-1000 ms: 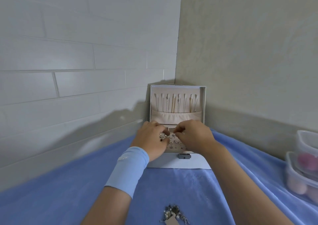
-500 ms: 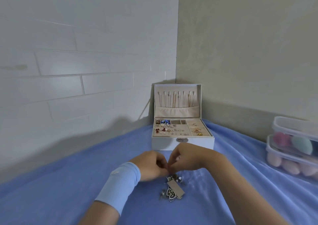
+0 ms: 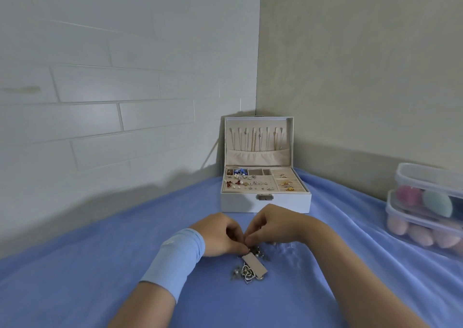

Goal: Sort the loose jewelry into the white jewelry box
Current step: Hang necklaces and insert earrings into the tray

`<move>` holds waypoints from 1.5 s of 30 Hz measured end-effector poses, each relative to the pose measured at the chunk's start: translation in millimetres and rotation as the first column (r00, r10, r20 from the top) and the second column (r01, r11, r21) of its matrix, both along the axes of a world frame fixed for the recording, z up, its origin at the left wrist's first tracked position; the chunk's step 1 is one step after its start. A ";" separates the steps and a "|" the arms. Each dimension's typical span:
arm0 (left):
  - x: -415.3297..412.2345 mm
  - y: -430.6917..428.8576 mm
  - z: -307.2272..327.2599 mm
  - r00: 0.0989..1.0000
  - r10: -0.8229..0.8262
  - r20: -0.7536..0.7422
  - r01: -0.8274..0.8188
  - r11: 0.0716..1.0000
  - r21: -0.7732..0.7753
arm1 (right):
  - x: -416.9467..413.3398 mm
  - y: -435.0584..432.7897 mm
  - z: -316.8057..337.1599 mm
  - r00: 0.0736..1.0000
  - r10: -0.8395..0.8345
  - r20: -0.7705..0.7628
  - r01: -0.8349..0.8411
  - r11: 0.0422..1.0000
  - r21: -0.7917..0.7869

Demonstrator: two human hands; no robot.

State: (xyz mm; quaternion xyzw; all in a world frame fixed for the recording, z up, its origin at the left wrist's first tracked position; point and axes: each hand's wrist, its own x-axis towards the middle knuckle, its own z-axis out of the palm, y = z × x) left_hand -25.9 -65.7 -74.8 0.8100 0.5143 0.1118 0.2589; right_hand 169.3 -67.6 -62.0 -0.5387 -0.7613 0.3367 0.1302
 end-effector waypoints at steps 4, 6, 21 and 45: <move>-3.9 -0.7 3.2 1.000 -0.010 -0.011 0.010 1.000 -0.004 | -4.3 1.7 -3.4 1.000 -0.010 0.007 0.010 1.000 0.023; -8.3 -0.7 5.2 1.000 -0.013 0.012 0.013 1.000 -0.002 | -4.9 1.7 -4.9 1.000 -0.011 -0.001 0.011 0.999 0.034; -7.6 -3.8 3.7 0.995 0.001 0.096 0.000 1.000 -0.007 | -5.2 -0.7 -5.2 0.954 -0.156 -0.256 0.189 0.976 0.110; 38.4 118.0 67.4 0.821 0.062 0.568 -0.130 0.988 0.080 | 34.8 111.8 55.4 0.869 -0.284 -0.405 0.404 0.880 0.248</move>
